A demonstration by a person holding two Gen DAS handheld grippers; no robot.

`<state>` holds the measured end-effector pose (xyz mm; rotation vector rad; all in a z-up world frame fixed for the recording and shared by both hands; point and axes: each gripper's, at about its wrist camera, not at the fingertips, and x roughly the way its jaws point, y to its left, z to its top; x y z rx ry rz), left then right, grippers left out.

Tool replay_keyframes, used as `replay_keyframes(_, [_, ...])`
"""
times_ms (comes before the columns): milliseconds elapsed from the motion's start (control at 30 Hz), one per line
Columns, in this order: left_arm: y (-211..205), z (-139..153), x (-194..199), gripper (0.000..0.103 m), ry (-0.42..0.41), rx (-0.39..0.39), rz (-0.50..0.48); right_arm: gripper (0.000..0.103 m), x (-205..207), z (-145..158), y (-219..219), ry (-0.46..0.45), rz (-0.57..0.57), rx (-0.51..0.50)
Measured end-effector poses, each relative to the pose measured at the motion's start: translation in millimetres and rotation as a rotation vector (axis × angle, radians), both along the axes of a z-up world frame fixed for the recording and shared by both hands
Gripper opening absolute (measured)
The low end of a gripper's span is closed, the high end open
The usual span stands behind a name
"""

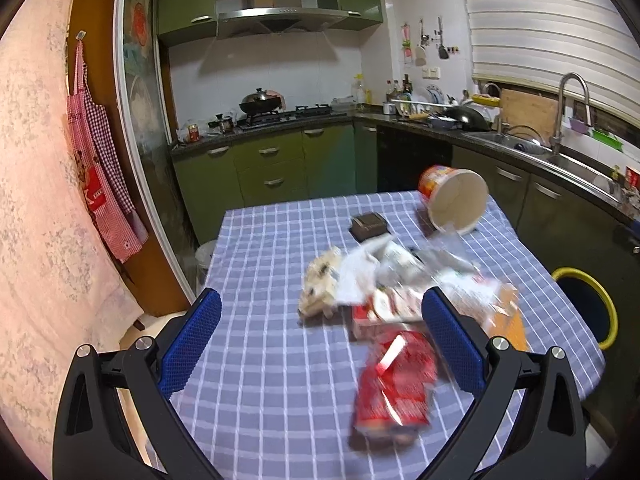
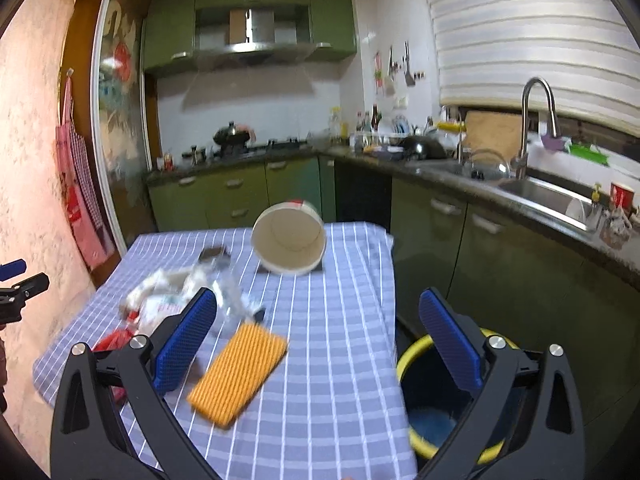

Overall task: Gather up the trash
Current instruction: 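Grasp the white paper noodle cup by its rim with the right gripper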

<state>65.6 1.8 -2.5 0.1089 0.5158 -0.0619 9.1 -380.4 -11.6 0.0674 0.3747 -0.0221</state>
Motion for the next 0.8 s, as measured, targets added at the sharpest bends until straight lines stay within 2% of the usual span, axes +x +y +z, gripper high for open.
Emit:
replay_keyframes(267, [16, -7, 97, 0.099, 0.003, -0.035, 0.004, 0.096, 108, -3, -2, 0.109, 0.103, -0.004])
replay_keyframes(433, [19, -24, 155, 0.099, 0.024, -0.025, 0.016, 0.073, 181, -24, -4, 0.177, 0.081, 0.005])
replay_keyframes(600, [24, -40, 198, 0.099, 0.023, -0.026, 0.035, 0.058, 245, -56, -16, 0.260, 0.054, 0.040])
replay_keyframes(733, [28, -53, 215, 0.099, 0.036, -0.051, 0.038, 0.047, 285, -81, -21, 0.330, 0.061, 0.096])
replay_keyframes(800, [29, -58, 220, 0.099, 0.037, -0.057, 0.038, 0.044, 299, -93, -24, 0.363, 0.064, 0.142])
